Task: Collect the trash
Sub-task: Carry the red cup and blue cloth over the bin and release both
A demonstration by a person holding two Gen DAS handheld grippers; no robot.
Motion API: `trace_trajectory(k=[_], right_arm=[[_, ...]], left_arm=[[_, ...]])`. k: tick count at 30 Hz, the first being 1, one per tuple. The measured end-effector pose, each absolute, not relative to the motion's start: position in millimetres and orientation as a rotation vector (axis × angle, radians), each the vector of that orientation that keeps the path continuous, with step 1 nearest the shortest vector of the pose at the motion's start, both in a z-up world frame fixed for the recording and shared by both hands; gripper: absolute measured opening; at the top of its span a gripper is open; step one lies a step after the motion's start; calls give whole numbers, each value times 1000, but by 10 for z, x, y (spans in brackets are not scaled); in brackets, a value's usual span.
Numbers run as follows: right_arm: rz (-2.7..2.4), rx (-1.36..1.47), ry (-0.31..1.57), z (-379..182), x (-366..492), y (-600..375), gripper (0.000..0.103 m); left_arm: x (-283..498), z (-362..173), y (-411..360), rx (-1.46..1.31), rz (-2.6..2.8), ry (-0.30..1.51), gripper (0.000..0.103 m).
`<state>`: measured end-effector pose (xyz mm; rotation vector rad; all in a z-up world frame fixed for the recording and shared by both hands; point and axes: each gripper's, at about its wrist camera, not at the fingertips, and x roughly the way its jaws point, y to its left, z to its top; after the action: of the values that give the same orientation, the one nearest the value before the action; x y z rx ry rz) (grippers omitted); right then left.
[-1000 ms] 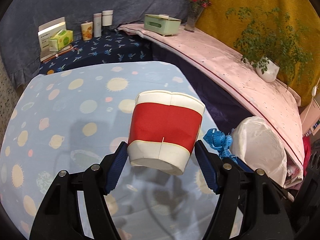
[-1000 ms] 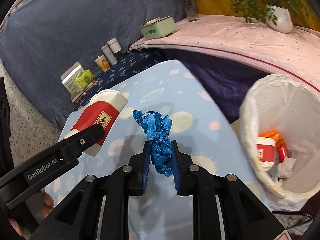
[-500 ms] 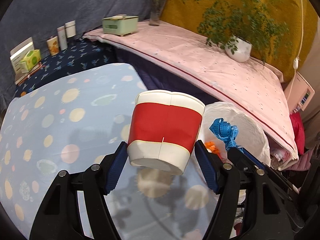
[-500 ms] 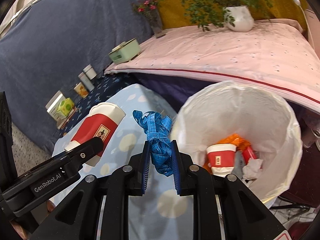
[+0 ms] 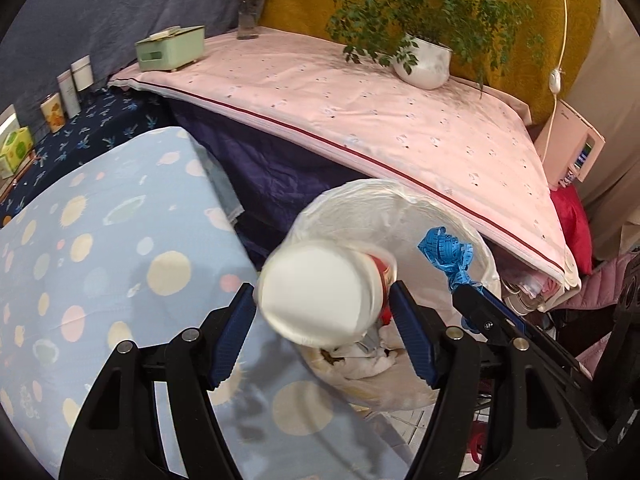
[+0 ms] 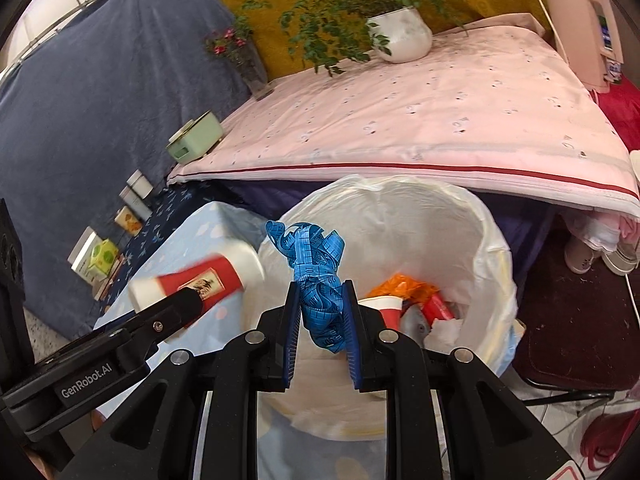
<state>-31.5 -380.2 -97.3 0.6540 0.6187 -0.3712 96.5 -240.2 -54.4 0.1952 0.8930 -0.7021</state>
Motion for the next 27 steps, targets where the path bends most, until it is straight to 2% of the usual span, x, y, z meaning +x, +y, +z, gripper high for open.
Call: trace_trajectory(k=[10,13,27], right_arm=[[-403,681,631,-1101,-356,-3984,20],[-402,682,638,-1127,-324,-3981,24],[-395,584,686,-1060,-138,-3776,24]], left_arm=[[1002,-634,-2585,201,-707,913,72],[1018,-654,-2551,201,-700,912,72],[1121,-712,-2242,191,-630,907,72]])
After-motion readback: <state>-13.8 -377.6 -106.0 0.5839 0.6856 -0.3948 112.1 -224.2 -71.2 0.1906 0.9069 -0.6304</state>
